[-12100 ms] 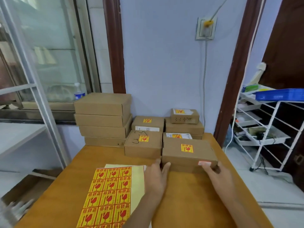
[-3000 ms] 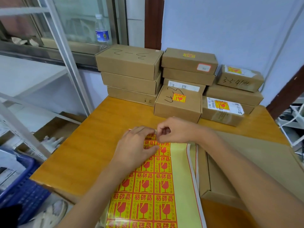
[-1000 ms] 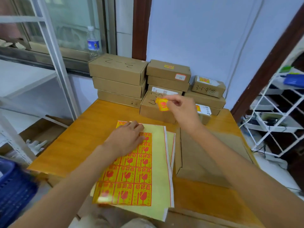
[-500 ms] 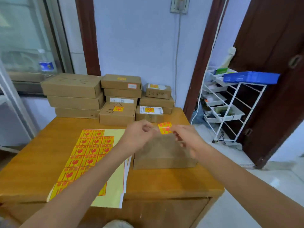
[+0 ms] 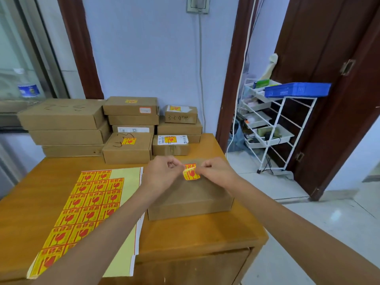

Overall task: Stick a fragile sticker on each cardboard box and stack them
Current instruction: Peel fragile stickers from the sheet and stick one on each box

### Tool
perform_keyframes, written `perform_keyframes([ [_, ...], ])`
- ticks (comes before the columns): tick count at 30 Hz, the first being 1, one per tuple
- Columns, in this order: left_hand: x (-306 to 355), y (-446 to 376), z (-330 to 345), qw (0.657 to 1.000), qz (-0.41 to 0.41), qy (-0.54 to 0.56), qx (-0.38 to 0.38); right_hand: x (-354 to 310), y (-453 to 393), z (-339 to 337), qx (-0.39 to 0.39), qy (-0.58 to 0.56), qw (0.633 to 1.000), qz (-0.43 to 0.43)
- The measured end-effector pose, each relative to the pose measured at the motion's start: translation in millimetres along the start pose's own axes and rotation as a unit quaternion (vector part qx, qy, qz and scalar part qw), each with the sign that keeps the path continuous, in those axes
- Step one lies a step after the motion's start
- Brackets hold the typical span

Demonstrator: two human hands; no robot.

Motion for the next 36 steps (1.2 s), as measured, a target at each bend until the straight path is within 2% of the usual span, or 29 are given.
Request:
perform_keyframes([
  [4,-11,-1,4,0.997,0.016,-0.073,0.027,1,-6,4,-0.019,0.076,0.997,-0.028],
  [9,-23,-4,7,0.997,0.036,-0.051,0.033,4,-6,11,-0.008,0.133,0.988,-0.073],
  [14,-27,-1,8,0.994,0.045,-0.086,0.045,10,-11,17,0.010,0.137,0.987,-0.080],
  [24,-32,-2,8,0.993,0.059,-0.090,0.057,12,-13,23,0.029,0.155,0.984,-0.086],
  [36,-35,-7,12,0.987,0.055,-0.141,0.056,16,-5,30,0.102,0.183,0.971,-0.112],
])
Point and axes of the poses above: each hand's wrist, its own y-axis away from the middle knuckle, its own z-axis out of the palm, x = y × z, the point moved 2 cm from there along -y, towards the middle knuckle, and after that the axes turned 2 degrees about -y, right-handed, at the moved point
